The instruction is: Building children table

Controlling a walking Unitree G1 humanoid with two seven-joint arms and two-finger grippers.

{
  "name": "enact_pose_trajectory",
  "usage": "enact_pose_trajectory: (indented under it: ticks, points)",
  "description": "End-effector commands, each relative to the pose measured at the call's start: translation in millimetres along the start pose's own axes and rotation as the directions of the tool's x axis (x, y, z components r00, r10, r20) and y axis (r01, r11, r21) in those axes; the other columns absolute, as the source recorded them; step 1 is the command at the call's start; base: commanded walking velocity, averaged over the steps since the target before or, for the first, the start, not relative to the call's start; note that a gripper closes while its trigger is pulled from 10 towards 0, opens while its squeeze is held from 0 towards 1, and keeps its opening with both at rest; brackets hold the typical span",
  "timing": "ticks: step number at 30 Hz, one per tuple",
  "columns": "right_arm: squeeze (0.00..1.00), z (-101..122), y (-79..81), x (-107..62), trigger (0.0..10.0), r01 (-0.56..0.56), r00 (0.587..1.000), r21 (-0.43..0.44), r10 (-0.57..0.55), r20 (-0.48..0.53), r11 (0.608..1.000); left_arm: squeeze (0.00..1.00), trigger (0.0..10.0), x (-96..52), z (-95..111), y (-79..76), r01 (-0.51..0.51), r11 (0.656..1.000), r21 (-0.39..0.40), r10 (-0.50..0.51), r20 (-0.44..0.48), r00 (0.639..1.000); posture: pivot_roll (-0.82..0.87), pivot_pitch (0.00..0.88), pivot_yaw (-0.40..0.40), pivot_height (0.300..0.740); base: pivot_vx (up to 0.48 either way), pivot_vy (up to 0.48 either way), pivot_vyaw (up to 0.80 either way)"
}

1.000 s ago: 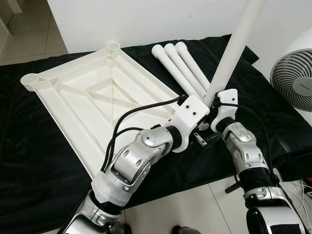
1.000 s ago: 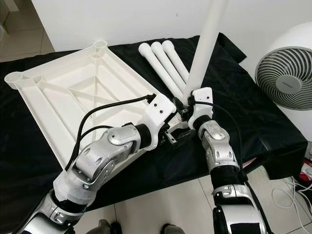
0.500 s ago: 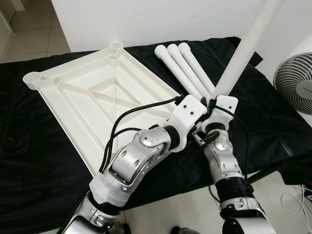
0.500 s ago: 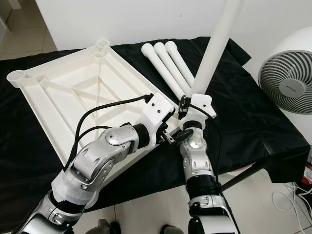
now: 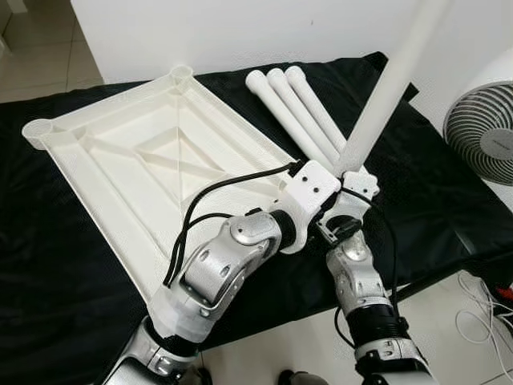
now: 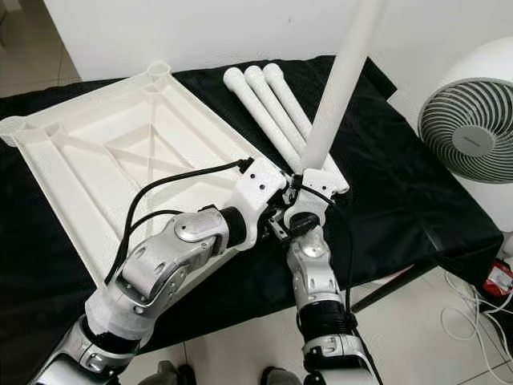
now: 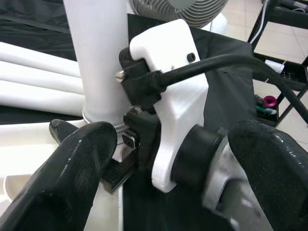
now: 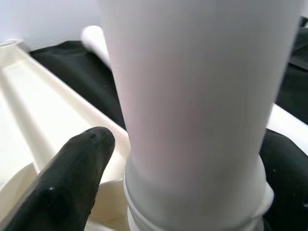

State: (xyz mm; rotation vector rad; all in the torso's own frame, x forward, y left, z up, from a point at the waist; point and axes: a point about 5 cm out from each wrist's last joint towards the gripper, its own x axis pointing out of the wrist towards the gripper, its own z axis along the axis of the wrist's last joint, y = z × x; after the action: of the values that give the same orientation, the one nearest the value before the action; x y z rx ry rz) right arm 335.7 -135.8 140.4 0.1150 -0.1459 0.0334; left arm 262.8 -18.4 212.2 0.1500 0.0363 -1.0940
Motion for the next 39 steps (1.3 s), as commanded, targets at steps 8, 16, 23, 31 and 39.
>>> enact_pose_trajectory:
  ticks: [8, 16, 23, 31, 39]
  points:
    - [1.0, -2, -18.5, -0.2, 10.0, -0.075, 0.997, -0.065, 0.074, -0.018, 0.995, 0.0, 10.0, -1.5, -2, 3.6, 0.003, 1.0, 0.014, -0.003, -0.003, 1.0, -0.11, 0.079, 0.023, 0.74, 0.0, 0.0, 0.0]
    - [0.0, 13, -35.8, 4.0, 10.0, -0.283, 0.959, -0.066, 0.282, -0.016, 0.957, 0.0, 10.0, -1.7, -5, 5.9, 0.004, 1.0, 0.02, -0.004, -0.01, 1.0, -0.11, 0.063, 0.031, 0.74, 0.0, 0.0, 0.0]
    - [0.0, 17, -48.6, 13.0, 10.0, -0.349, 0.937, -0.162, 0.344, -0.058, 0.923, 0.0, 10.0, -2.5, -7, 2.8, 0.031, 0.999, 0.031, -0.03, -0.02, 0.999, -0.12, 0.065, 0.038, 0.74, 0.0, 0.0, 0.0]
    - [0.0, 20, -57.8, 23.4, 10.0, -0.433, 0.901, -0.181, 0.42, -0.107, 0.883, 0.0, 10.0, -4.5, -10, 2.0, 0.058, 0.997, 0.045, -0.056, -0.04, 0.998, -0.11, 0.078, 0.047, 0.74, 0.0, 0.0, 0.0]
    - [0.0, 19, -64.0, 26.9, 0.0, -0.476, 0.879, -0.199, 0.455, -0.143, 0.857, 0.0, 10.0, -5.4, -10, 0.4, 0.071, 0.996, 0.052, -0.069, -0.044, 0.997, -0.1, 0.085, 0.041, 0.74, 0.0, 0.0, 0.0]
